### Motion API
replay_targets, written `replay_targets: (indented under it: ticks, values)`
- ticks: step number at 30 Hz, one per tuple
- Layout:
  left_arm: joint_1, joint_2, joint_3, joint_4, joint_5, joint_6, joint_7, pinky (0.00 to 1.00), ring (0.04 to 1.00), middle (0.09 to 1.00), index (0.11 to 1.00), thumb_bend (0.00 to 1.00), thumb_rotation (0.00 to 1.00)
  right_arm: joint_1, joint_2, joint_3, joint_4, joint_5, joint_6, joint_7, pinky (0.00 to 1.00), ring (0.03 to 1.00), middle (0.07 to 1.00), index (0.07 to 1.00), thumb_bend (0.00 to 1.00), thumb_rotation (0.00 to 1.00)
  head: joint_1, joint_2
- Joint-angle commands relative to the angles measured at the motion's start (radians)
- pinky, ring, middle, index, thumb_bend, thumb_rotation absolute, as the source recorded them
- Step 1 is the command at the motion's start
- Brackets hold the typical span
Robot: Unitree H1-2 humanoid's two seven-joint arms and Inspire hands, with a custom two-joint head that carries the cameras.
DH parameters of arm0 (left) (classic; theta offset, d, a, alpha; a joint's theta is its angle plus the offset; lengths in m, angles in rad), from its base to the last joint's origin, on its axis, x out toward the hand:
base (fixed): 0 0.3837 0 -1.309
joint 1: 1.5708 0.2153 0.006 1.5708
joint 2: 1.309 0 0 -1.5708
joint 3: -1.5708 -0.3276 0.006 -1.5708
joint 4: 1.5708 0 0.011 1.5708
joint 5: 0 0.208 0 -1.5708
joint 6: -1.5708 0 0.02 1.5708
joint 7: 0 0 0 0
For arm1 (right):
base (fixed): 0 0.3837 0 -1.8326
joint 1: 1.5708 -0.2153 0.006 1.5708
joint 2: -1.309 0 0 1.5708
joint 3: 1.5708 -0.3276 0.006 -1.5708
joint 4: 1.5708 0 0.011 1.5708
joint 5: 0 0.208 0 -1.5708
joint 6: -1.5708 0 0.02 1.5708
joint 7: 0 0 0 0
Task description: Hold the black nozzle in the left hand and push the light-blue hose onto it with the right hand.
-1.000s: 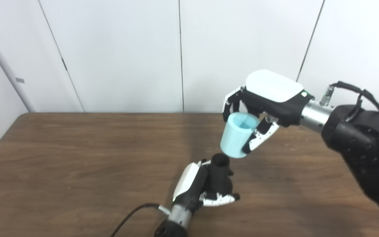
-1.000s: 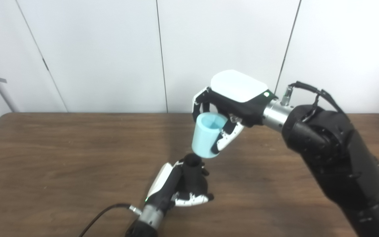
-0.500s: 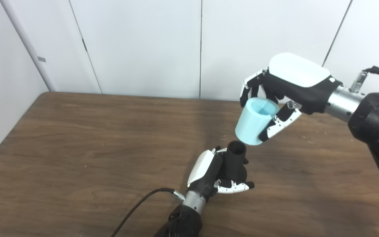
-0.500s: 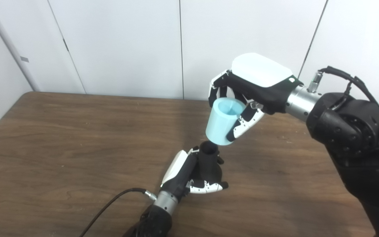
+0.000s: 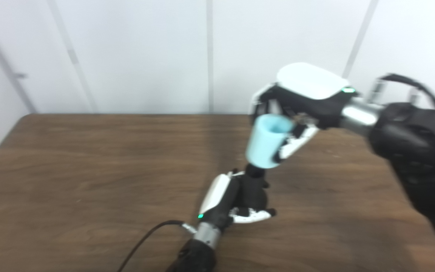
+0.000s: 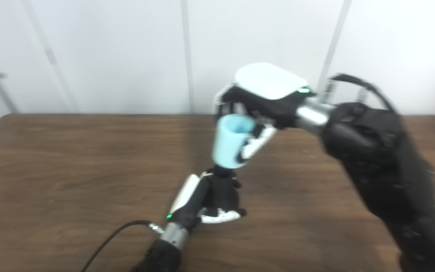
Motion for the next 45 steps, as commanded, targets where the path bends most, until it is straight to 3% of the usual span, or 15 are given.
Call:
replay_targets:
  ticks: [1,4,20,45]
  values:
    - [0.059,0.051,0.006,0.030,0.001,-0.024,-0.009,1.00,0.868,0.782,0.488,0.51,0.07,-0.058,0.001,-0.013,-0.030,-0.020,0.006,-0.009,0.17,0.251,0.468,0.482,0.53,0.00,-0.014,0.000]
    - [0.063,0.066,0.015,0.029,-0.015,-0.040,-0.018,1.00,0.865,0.782,0.488,0.51,0.07,-0.062,0.015,-0.005,-0.026,-0.035,0.013,-0.005,0.16,0.236,0.470,0.481,0.53,0.00,-0.043,-0.002]
    - [0.068,0.068,0.022,0.021,-0.026,-0.036,-0.029,1.00,0.841,0.778,0.489,0.51,0.07,-0.069,0.021,-0.003,-0.031,-0.047,0.031,0.010,0.17,0.255,0.472,0.481,0.53,0.00,-0.045,0.003]
    - [0.050,0.032,0.007,0.026,0.002,-0.015,-0.020,1.00,0.877,0.788,0.488,0.51,0.07,-0.048,0.001,-0.006,-0.055,0.004,0.009,0.036,0.17,0.244,0.471,0.481,0.53,0.00,0.027,0.021]
